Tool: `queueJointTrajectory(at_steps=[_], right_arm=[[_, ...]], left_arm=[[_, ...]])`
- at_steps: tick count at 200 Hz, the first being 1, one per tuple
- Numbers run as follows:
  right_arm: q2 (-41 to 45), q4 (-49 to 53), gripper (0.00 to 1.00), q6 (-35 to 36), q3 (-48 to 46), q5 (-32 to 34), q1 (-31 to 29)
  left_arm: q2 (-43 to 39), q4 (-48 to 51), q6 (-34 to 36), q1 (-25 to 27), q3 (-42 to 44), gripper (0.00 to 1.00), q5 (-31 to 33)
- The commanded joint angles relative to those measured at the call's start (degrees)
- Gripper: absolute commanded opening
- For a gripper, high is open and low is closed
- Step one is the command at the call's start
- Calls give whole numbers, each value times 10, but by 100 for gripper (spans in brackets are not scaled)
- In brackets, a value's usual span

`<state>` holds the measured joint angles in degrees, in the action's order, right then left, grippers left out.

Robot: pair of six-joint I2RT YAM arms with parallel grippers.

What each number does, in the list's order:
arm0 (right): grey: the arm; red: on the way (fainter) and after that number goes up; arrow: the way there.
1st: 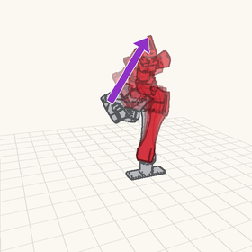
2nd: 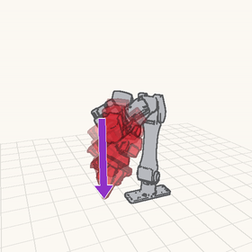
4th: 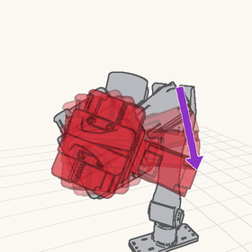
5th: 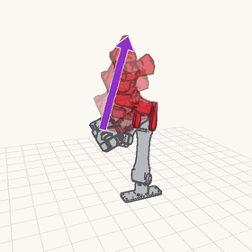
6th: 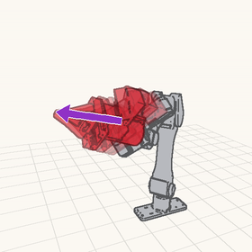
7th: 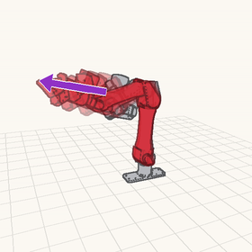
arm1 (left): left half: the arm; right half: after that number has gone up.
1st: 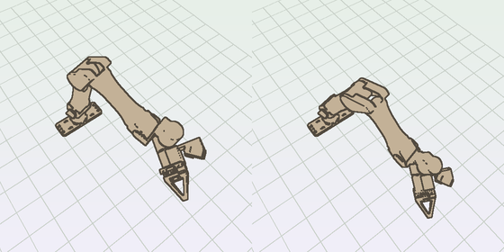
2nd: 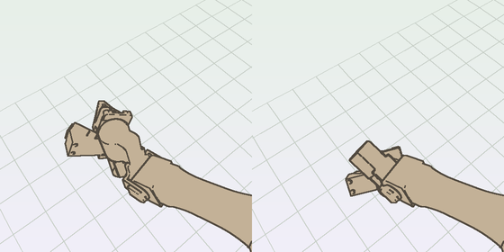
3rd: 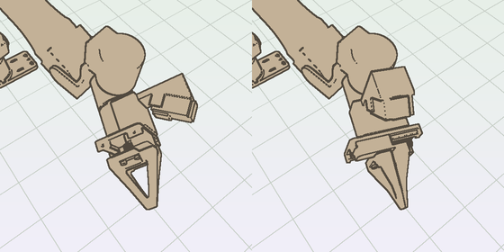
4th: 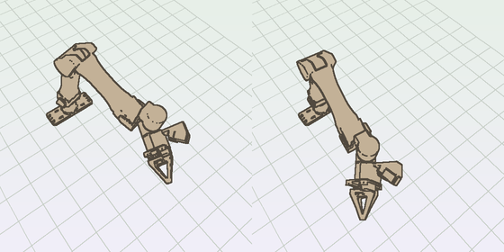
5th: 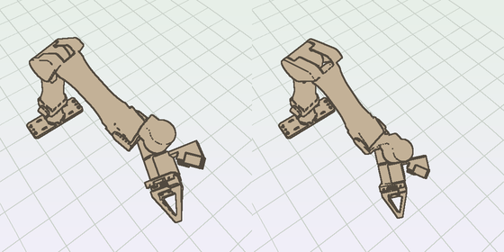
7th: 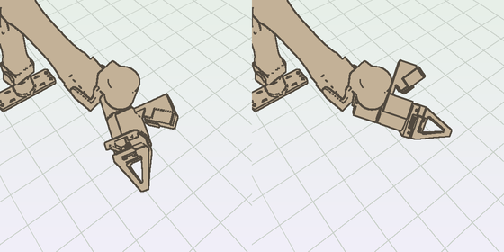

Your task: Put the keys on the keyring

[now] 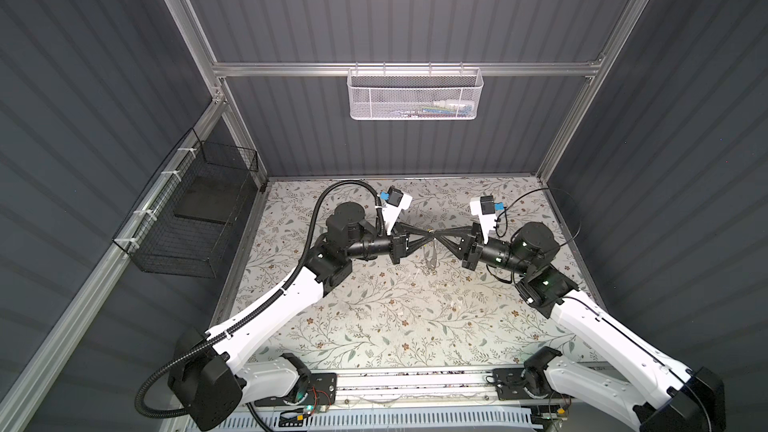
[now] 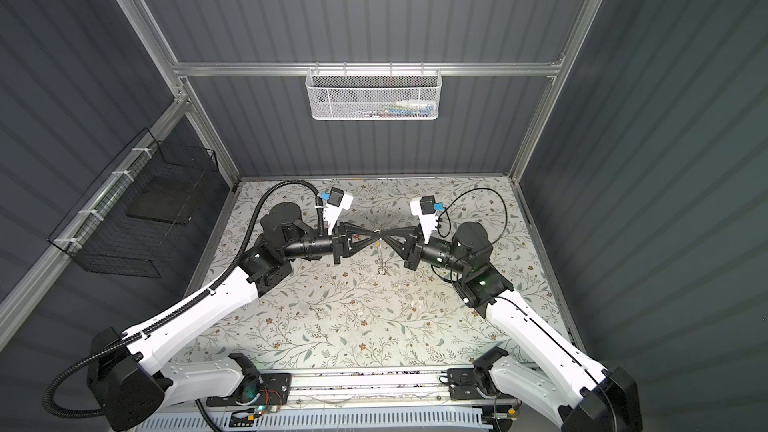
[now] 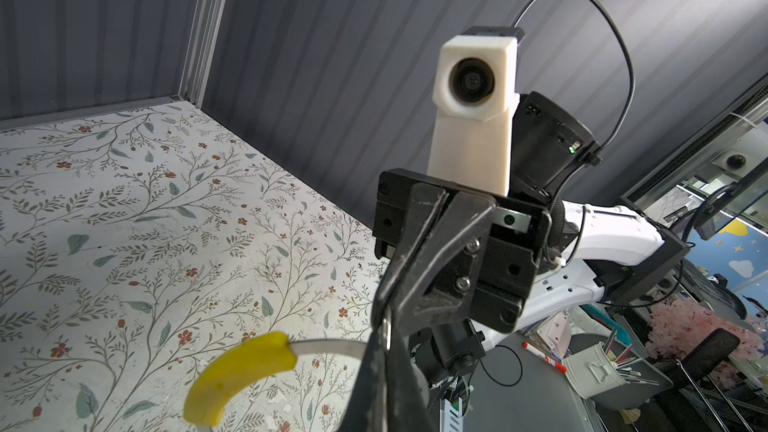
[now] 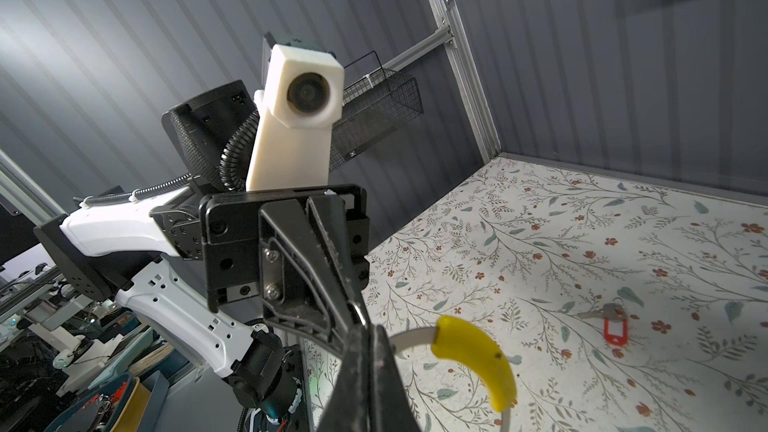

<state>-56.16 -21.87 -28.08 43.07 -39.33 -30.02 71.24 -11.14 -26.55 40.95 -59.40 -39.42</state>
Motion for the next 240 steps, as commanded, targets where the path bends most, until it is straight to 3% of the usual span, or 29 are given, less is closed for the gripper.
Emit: queueJointTrajectory(at_steps=[1,40,48,61,77,95,154,240], right_arm=[[4,-23,0,-2,-5,-15,1],[3,-15,0,0,-7,-15,1],[6,-10,4,1,-8,-7,1],[15,0,28,0,-15,17,5],[30,-9,36,-15,-31,39,21],[50,-17,56,-39,-52,72,41],[66,-11,70,-35,-67,87,49],[40,-7,72,-27,-58,85,43]], left_arm=[[-9,8,10,3,-21,0,-5],[2,18,10,3,-29,0,-4],[1,24,14,2,-30,0,0],[-1,44,25,2,-34,0,12],[-4,78,46,2,-42,0,29],[-8,104,63,3,-47,0,49],[-12,156,99,2,-58,0,98],[-22,196,129,3,-64,0,149]])
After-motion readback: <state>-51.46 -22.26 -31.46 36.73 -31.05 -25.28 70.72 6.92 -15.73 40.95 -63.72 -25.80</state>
